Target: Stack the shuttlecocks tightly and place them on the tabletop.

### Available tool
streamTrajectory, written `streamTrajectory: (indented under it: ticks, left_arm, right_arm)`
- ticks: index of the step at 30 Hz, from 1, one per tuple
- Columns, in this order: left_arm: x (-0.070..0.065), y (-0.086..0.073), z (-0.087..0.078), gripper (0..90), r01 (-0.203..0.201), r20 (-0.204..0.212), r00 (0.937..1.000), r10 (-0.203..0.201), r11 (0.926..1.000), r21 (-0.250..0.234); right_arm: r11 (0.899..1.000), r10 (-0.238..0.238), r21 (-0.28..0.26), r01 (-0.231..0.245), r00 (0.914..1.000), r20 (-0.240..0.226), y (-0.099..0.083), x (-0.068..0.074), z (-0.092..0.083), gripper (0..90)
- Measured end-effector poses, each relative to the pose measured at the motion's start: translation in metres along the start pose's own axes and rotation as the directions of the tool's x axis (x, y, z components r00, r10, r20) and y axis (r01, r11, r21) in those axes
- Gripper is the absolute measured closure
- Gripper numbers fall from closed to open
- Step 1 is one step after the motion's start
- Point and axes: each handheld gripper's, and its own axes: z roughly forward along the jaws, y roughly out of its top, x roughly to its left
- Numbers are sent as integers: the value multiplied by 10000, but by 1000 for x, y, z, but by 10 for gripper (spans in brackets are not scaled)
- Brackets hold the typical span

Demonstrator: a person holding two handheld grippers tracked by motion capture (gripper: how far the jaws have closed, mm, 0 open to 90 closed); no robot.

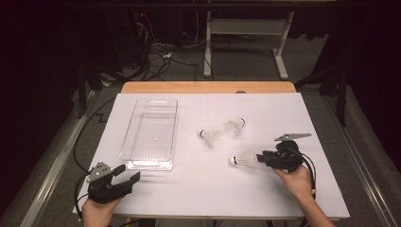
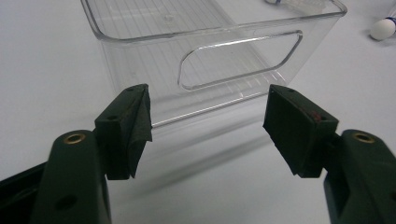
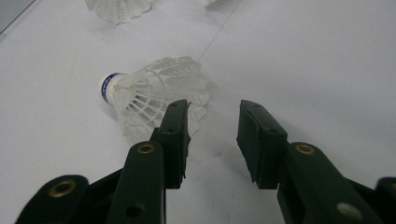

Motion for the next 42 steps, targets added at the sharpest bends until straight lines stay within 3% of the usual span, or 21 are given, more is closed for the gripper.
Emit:
streamTrajectory:
  ticks: [22, 42]
  left_arm:
    - [0, 0, 0, 328, -14, -33, 10000, 14, 10000, 25]
    - [0, 0, 0, 329, -15, -16, 10000, 15, 10000, 28]
  right_arm:
    - [9979, -571, -324, 562, 9980, -267, -15, 18, -15, 659]
    - [9947, -1024, -160, 1016, 9929, -602, -12, 35, -7, 664]
